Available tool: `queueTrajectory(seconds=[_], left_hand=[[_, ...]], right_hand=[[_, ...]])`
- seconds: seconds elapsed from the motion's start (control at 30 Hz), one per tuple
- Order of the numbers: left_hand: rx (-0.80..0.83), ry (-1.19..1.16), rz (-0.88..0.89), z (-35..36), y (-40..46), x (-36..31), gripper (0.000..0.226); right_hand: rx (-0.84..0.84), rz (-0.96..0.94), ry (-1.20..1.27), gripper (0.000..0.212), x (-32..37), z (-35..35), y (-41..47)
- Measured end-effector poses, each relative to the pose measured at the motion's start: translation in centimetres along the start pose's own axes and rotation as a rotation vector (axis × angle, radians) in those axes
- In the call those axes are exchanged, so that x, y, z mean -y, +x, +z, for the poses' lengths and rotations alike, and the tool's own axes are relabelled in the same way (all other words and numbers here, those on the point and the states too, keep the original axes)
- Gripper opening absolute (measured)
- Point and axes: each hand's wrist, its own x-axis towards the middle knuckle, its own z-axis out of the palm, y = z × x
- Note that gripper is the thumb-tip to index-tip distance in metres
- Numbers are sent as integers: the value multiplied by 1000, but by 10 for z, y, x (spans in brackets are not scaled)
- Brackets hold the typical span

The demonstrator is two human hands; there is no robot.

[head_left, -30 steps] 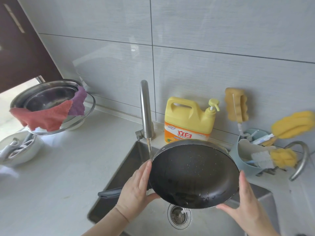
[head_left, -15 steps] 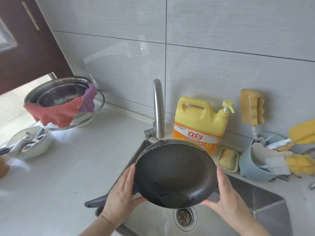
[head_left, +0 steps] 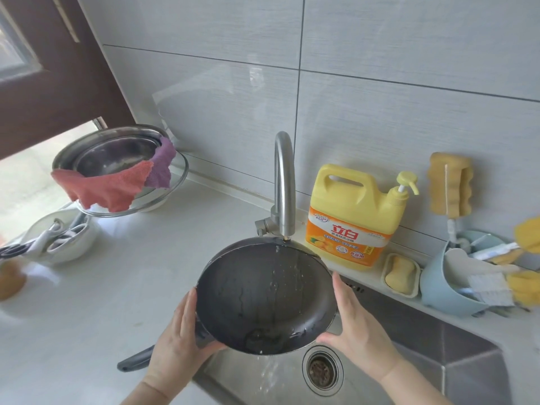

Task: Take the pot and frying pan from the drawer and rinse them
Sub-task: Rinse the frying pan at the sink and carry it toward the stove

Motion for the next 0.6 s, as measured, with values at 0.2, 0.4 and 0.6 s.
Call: queueTrajectory(seconds=[0.2,0.4,0.6], left_hand=[[24,5,65,14,9,-15,122],[0,-25,211,30,25,-49,108],[27,-49,288,37,38,-81,110]], right_hand=[[-111,18,-31,148,-8,-10,-17],[-180,88,-70,156,-27,-34,-47],[-145,233,-125,156,-44,-45,-64]])
